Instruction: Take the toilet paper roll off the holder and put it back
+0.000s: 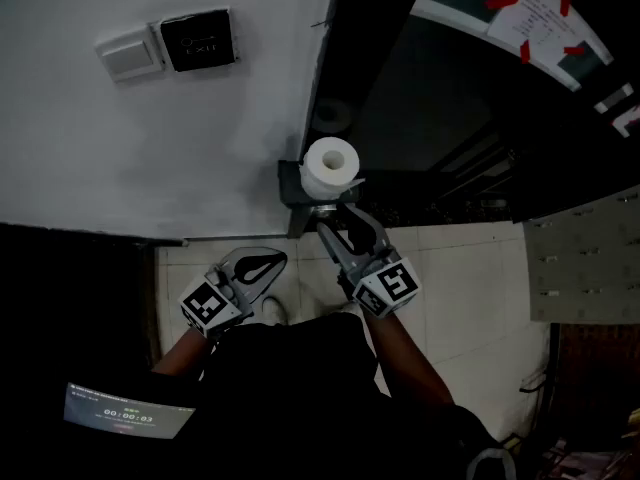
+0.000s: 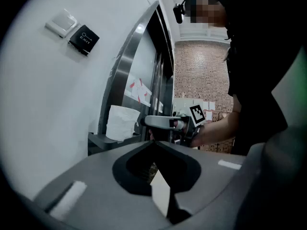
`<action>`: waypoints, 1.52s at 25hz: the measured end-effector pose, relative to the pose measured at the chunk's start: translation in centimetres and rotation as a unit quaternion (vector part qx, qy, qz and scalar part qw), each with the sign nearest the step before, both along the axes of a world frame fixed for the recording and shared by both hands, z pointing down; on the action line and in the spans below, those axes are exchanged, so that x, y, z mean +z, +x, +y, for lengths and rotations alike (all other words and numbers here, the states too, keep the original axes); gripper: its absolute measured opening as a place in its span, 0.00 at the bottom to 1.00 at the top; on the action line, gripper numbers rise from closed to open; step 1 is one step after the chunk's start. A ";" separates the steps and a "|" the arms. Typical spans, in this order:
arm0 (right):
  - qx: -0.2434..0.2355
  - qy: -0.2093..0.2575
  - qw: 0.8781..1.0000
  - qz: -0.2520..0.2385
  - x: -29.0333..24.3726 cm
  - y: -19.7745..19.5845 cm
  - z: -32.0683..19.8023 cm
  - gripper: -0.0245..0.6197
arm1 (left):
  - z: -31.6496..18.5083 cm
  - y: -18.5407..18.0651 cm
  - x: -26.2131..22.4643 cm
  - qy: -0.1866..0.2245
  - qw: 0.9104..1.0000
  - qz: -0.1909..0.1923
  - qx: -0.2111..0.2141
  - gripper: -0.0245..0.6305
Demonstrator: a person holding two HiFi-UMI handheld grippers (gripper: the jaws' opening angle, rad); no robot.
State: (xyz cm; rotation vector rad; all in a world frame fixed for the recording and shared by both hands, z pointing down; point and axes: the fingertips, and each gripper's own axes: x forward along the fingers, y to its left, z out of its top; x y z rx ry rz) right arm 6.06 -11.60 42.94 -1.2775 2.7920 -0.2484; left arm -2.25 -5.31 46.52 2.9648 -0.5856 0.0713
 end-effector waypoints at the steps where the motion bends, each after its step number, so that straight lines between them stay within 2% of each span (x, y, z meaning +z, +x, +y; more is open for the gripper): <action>1: 0.009 -0.001 1.000 0.001 -0.1 0.2 -0.5 0.37 | 0.1 0.1 -0.3 -0.002 1.000 0.000 0.000 0.04; 3: 0.027 -0.001 1.000 0.005 -0.1 0.5 -1.4 0.54 | 0.1 0.1 -0.6 -0.005 1.000 0.001 0.000 0.04; 6: 0.050 0.005 0.999 0.017 -0.3 0.7 -2.8 0.73 | 0.0 0.0 -0.4 -0.005 1.000 -0.003 0.002 0.04; 8: 0.065 0.006 0.997 0.027 -0.4 0.7 -3.6 0.80 | 0.0 -0.1 -0.1 0.000 1.000 -0.005 0.004 0.04; 10: 0.076 0.005 0.997 0.033 -0.4 0.8 -4.5 0.84 | -0.2 -0.2 -0.2 -0.001 1.000 -0.003 0.002 0.04; 15: 0.084 0.002 0.995 0.048 -0.5 0.4 -6.4 0.84 | -0.6 -0.3 -0.6 -0.014 1.000 0.000 -0.003 0.04; 21: 0.095 0.000 0.992 0.088 -0.5 -0.1 -8.4 0.84 | -1.1 -0.8 0.0 -0.006 1.000 0.000 -0.008 0.04; 25: 0.097 -0.001 0.990 0.100 -0.3 -0.4 -9.2 0.84 | -1.3 -0.9 -0.6 -0.023 1.000 -0.002 -0.013 0.04; 30: 0.106 -0.008 0.989 0.106 0.2 -0.2 -9.7 0.84 | -1.5 -1.2 -0.3 -0.016 1.000 -0.003 -0.017 0.04; 32: 0.111 -0.010 0.988 0.109 0.4 0.0 -9.9 0.82 | -1.6 -1.4 -0.2 -0.013 1.000 -0.003 -0.018 0.04; 34: 0.116 -0.011 0.987 0.112 0.4 0.1 -10.1 0.74 | -1.7 -1.4 -0.2 -0.017 1.000 -0.001 -0.021 0.04; 36: 0.116 -0.012 0.987 0.111 0.4 0.2 -10.2 0.73 | -1.7 -1.3 -0.4 -0.025 0.999 0.000 -0.023 0.04; 38: 0.115 -0.012 0.987 0.108 0.4 0.2 -10.2 0.72 | -1.7 -1.4 -0.1 -0.015 1.000 -0.002 -0.022 0.04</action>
